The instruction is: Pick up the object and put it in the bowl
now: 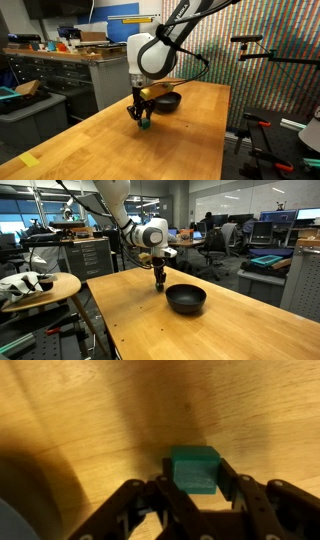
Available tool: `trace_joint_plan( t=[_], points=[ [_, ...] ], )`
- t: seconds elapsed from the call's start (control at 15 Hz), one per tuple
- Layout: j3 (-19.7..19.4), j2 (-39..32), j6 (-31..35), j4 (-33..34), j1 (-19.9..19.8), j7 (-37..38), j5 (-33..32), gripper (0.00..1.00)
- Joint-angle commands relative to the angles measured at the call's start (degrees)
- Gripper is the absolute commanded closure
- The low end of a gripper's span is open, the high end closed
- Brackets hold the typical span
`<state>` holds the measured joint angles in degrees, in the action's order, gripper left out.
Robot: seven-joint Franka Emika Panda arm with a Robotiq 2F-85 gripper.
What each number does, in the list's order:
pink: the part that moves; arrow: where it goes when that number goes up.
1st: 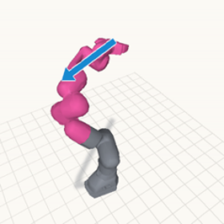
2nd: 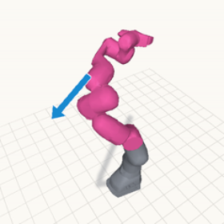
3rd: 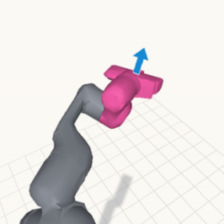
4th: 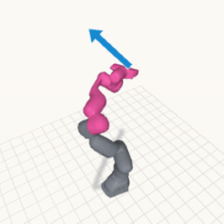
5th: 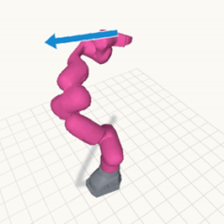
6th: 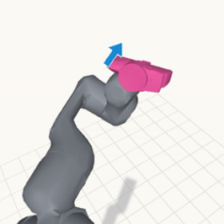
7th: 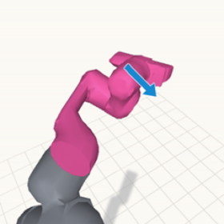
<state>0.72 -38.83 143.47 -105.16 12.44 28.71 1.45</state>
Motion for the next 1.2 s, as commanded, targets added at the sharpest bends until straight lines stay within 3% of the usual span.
trace_joint_plan(
  t=[0.0, 0.8, 1.13],
  points=[
    [0.06, 1.91, -0.15, -1.18, -0.63, -2.29, 1.78, 0.79],
    [-0.51, 11.17, -0.79, -4.62, -3.43, -4.98, 1.64, 0.79],
    [-2.55, 15.24, -1.23, -6.85, -4.86, -4.11, 0.79, 0.79]
  ],
)
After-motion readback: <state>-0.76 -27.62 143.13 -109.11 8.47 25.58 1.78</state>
